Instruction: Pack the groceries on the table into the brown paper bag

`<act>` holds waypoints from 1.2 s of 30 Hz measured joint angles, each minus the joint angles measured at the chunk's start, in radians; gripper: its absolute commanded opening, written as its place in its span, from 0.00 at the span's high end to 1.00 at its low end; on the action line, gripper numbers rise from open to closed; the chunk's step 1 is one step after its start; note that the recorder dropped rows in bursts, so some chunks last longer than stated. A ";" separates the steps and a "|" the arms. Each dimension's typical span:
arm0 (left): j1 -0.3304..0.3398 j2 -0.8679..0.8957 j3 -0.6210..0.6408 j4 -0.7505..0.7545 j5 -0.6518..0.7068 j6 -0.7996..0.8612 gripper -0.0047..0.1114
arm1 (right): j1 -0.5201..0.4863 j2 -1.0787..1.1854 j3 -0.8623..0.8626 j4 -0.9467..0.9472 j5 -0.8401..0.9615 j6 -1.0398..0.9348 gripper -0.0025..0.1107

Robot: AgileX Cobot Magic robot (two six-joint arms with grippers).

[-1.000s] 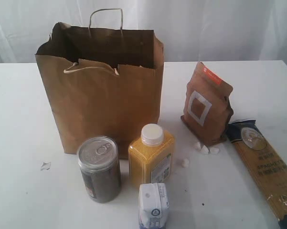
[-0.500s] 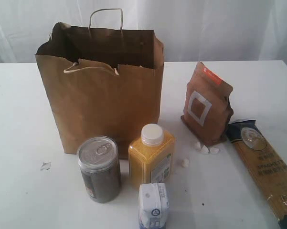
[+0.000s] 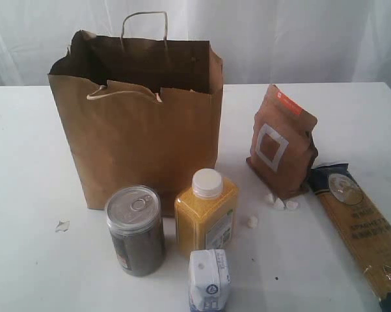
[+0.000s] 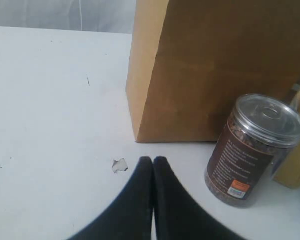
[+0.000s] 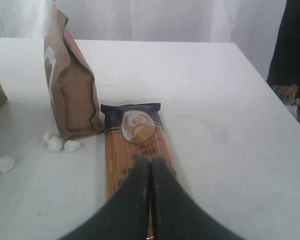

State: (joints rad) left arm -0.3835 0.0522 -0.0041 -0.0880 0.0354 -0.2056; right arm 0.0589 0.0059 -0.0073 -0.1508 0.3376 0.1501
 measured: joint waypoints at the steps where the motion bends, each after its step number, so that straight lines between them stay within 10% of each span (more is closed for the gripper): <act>1: 0.000 0.000 0.000 0.000 0.000 0.000 0.96 | 0.000 0.000 0.000 0.000 0.000 0.000 0.98; 25: 0.000 0.000 0.000 0.000 0.000 0.000 0.96 | 0.000 0.000 0.000 -0.076 -0.003 -0.061 0.98; 36: 0.000 0.000 0.000 0.000 0.000 0.000 0.96 | 0.000 0.000 0.000 0.074 -0.355 0.242 0.98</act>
State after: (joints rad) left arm -0.3835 0.0522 -0.0041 -0.0880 0.0354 -0.2056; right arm 0.0589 0.0059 -0.0073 -0.0770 -0.0172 0.3922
